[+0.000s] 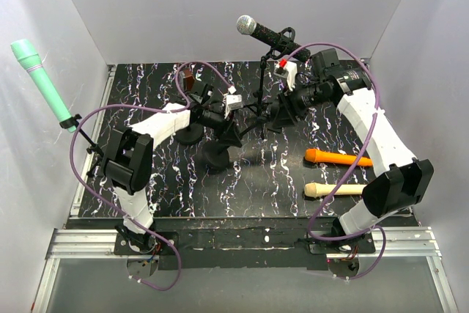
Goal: Remove the microphone from the stand
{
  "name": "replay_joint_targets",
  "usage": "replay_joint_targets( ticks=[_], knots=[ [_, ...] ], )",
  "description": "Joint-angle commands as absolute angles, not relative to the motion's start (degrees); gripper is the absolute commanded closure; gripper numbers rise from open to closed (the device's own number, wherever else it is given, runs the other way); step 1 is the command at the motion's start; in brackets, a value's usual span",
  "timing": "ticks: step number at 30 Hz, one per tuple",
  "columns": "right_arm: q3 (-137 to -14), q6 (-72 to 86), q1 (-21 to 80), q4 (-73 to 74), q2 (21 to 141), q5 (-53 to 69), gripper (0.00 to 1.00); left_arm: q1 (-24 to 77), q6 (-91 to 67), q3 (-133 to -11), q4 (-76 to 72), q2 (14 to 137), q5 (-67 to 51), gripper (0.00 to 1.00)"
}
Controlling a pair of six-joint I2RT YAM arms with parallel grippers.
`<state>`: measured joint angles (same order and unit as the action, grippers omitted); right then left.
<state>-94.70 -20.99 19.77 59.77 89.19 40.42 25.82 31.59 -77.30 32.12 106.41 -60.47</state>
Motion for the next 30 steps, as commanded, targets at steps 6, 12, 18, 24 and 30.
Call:
replay_joint_targets(
  ticks=[6,12,18,24,30],
  knots=[
    [-98.53,-11.90,19.60,58.71,90.08,42.62,0.99,36.27,20.60,-62.65,2.30,93.55,-19.11,1.00],
    [-96.33,3.34,17.23,56.69,91.23,49.48,0.99,43.51,17.79,-50.60,-12.88,84.99,-8.42,0.83],
    [-97.29,-3.94,17.23,57.48,91.05,48.08,0.99,40.71,8.35,-58.79,3.24,87.37,-20.44,0.37],
    [-96.68,-11.59,17.23,57.92,90.18,46.85,0.99,29.29,10.71,-65.98,10.79,93.15,-49.15,0.36],
    [-98.00,-10.99,17.23,57.48,90.97,46.93,0.99,27.60,22.48,-76.10,24.59,100.54,-60.37,0.44]
  ],
)
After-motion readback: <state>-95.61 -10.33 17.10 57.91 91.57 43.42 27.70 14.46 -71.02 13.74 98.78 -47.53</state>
